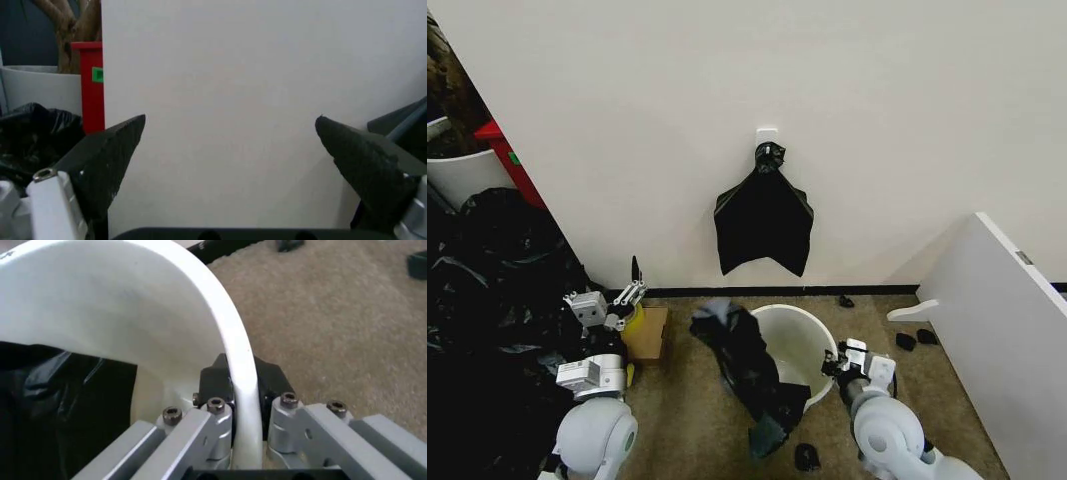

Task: Place the garbage bag over the trash bin.

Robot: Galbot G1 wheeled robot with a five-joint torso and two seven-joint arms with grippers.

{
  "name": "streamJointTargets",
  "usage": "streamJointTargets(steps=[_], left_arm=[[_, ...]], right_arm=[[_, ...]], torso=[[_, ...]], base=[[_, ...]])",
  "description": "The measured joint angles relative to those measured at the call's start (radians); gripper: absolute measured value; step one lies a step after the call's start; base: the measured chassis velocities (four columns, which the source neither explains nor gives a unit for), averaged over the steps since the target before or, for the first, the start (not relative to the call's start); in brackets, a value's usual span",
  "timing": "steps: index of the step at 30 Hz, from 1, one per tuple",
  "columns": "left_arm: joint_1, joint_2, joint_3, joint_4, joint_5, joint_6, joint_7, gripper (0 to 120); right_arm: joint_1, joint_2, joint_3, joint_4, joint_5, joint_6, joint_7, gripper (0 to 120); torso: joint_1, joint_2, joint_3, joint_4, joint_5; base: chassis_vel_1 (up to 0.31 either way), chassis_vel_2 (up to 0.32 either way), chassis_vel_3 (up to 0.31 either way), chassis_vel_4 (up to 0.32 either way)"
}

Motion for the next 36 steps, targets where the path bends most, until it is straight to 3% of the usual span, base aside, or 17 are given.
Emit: streamJointTargets(steps=[10,15,17,19,23,24,28,31,34,36], left_arm=[[0.019,0.0,-0.002,-0.021,0.002,0.001,-0.009,100],[0.034,-0.003,-0.003,-0.03,0.009,0.002,-0.018,100],[0.036,-0.003,-0.003,-0.03,0.011,0.002,-0.019,100],[0.042,-0.005,-0.003,-0.031,0.018,0.002,-0.023,100],[0.046,-0.008,-0.002,-0.031,0.024,0.001,-0.025,100],[0.049,-0.01,-0.002,-0.031,0.026,0.001,-0.026,100],[0.052,-0.01,-0.004,-0.019,0.038,0.012,-0.039,100],[0.052,-0.01,-0.004,-0.013,0.042,0.016,-0.042,100],[0.048,-0.014,0.005,0.003,0.049,0.032,-0.046,100],[0.046,-0.016,0.009,0.005,0.05,0.039,-0.047,100]], right_arm=[[-0.031,0.074,-0.016,0.007,-0.139,0.039,0.128,4],[-0.06,0.085,-0.019,0.058,-0.148,0.009,0.182,27],[-0.06,0.088,-0.019,0.065,-0.146,0.003,0.196,29],[-0.061,0.095,-0.019,0.086,-0.145,-0.021,0.243,41],[-0.068,0.096,-0.017,0.115,-0.176,-0.034,0.265,50],[-0.082,0.092,-0.016,0.147,-0.255,-0.014,0.249,58],[-0.119,0.061,-0.049,0.265,-0.426,0.073,0.129,72],[-0.122,0.051,-0.072,0.302,-0.441,0.089,0.09,77],[-0.108,0.02,-0.197,0.374,-0.496,0.099,-0.048,95],[-0.092,0.014,-0.25,0.368,-0.548,0.08,-0.079,98]], torso=[[0.0,0.0,0.0,0.0001,0.0002],[0.0,0.0,0.0,-0.0001,-0.0002],[0.0,0.0,0.0,-0.0001,-0.0002],[0.0,0.0,0.0,0.0,0.0001],[0.0,0.0,0.0,0.0,0.0001],[0.0,0.0,0.0,0.0,-0.0001],[0.0,0.0,0.0,-0.0002,-0.0002],[0.0,0.0,0.0,-0.0002,-0.0004],[0.0,0.0,0.0,0.0,-0.0005],[0.0,0.0,0.0,0.0,0.0]], base=[[0.0,0.0,0.0,0.0],[0.0,0.0,0.0,0.0],[0.0,0.0,0.0,0.0],[0.0,0.0,0.0,0.0],[0.0,0.0,0.0,0.0],[0.0,0.0,0.0,0.0],[0.0,0.0,0.0,0.0],[0.0,0.0,0.0,0.0],[0.0,0.0,0.0,0.0],[0.0,0.0,0.0,0.0]])
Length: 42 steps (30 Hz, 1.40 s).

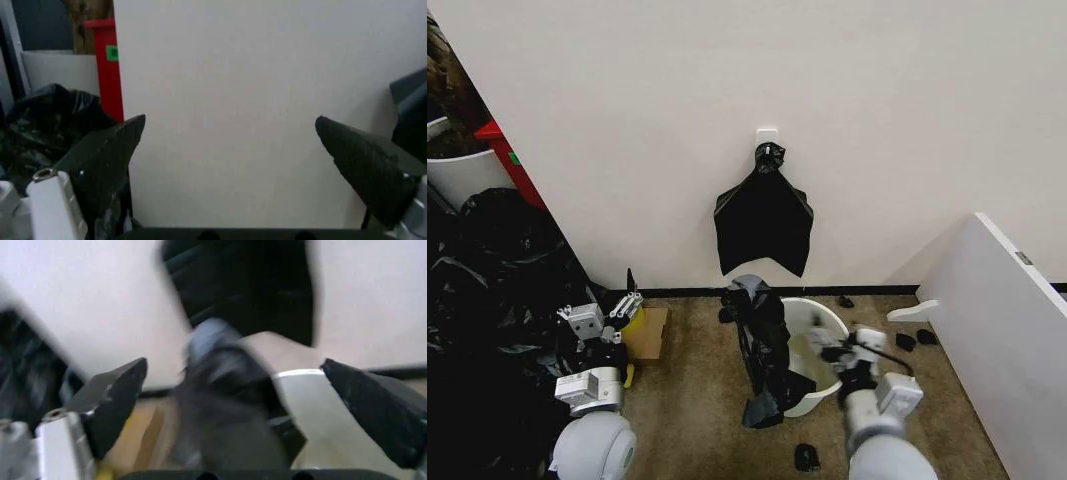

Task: Place the garbage bag over the trash bin.

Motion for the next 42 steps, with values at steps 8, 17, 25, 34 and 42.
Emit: streamJointTargets(steps=[8,17,25,34,42], left_arm=[[0.002,0.001,0.002,0.016,0.004,0.026,-0.006,100],[-0.002,-0.006,0.006,0.031,0.015,0.029,-0.012,100],[-0.001,-0.002,0.012,0.035,0.011,0.039,-0.012,100],[0.01,0.016,0.033,0.018,-0.052,0.049,0.011,100],[0.017,0.055,0.148,-0.02,-0.281,0.189,0.064,100]], right_arm=[[0.146,-0.01,-0.15,-0.143,-0.156,-0.25,-0.04,94],[0.242,0.008,-0.145,-0.18,0.008,-0.34,0.031,62],[0.238,0.001,-0.082,-0.191,0.026,-0.337,0.038,35],[0.188,-0.037,0.039,-0.192,0.13,-0.362,-0.047,0],[0.171,-0.038,0.089,-0.25,0.024,-0.297,-0.071,0]], torso=[[0.0,0.0,0.0,0.0,-0.0001],[0.0,0.0,0.0,0.0,0.0],[0.0,0.0,0.0,0.0,0.0001],[0.0,0.0,0.0,-0.0001,0.0002],[0.0,0.0,0.0,0.0002,0.0003]], base=[[0.0,0.0,0.0,0.0],[0.0,0.0,0.0,0.0],[0.0,0.0,0.0,0.0],[0.0,0.0,0.0,0.0],[0.0,0.0,0.0,0.0]])
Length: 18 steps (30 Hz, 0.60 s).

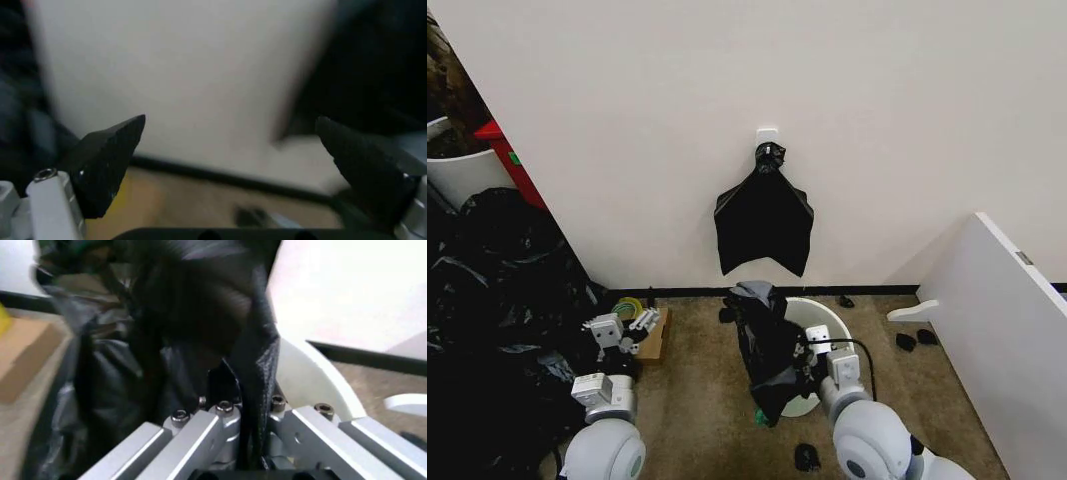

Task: Place the garbage bag over the trash bin.

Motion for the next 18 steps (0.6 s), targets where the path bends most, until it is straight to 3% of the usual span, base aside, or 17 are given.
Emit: streamJointTargets(steps=[1,4,9,18], left_arm=[[0.0,0.0,0.0,0.0,0.0,0.0,0.0,100],[-0.037,0.024,0.137,0.027,-0.061,0.058,0.03,100],[-0.088,0.032,0.256,0.089,-0.083,0.066,0.067,100],[-0.139,0.016,0.311,0.126,-0.101,0.052,0.064,100]], right_arm=[[0.0,0.0,0.0,0.0,0.0,0.0,0.0,0],[-0.018,0.0,0.007,-0.008,-0.008,0.01,0.005,0],[-0.023,0.008,0.024,-0.025,0.034,0.014,0.021,0],[-0.01,0.02,0.051,-0.038,0.215,0.007,0.058,0]], torso=[[0.0,0.0,0.0,0.0,0.0],[0.0,0.0,0.0,-0.0005,-0.0001],[0.0,0.0,0.0,-0.0003,-0.0002],[0.0,0.0,0.0,-0.0002,-0.0002]], base=[[0.0,0.0,0.0,0.0],[0.0,0.0,0.0,0.0],[0.0,0.0,0.0,0.0],[0.0,0.0,0.0,0.0]])
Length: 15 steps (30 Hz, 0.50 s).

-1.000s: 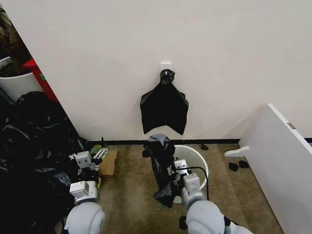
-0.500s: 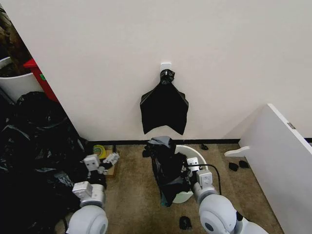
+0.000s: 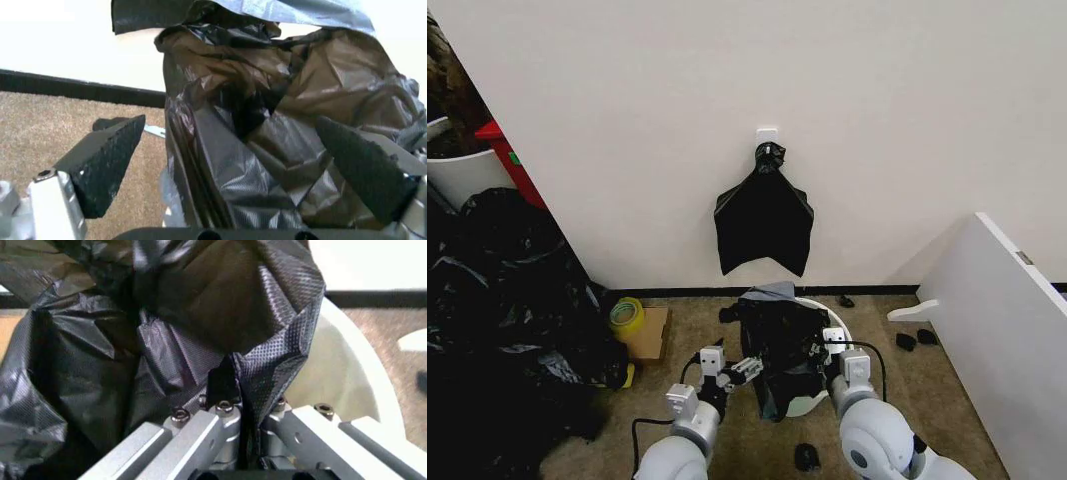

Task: Place the garbage bag over the trash bin.

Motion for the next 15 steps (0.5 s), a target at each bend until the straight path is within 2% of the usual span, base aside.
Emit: streamJointTargets(steps=[5,9,15], left_arm=[[-0.025,-0.016,0.015,0.019,0.012,0.017,-0.037,100],[-0.058,-0.038,0.038,0.04,0.028,0.084,-0.102,100],[-0.096,-0.05,0.065,0.081,0.035,0.137,-0.148,99]], right_arm=[[0.006,0.015,0.003,-0.009,0.026,-0.001,0.007,0],[0.009,0.028,-0.003,-0.017,0.024,-0.007,0.007,0],[0.017,0.034,-0.003,-0.022,0.022,-0.011,0.006,0]], torso=[[0.0,0.0,0.0,0.0,0.0],[0.0,0.0,0.0,0.0,0.0],[0.0,0.0,0.0,0.0,-0.0001]], base=[[0.0,0.0,0.0,0.0],[0.0,0.0,0.0,0.0],[0.0,0.0,0.0,0.0]])
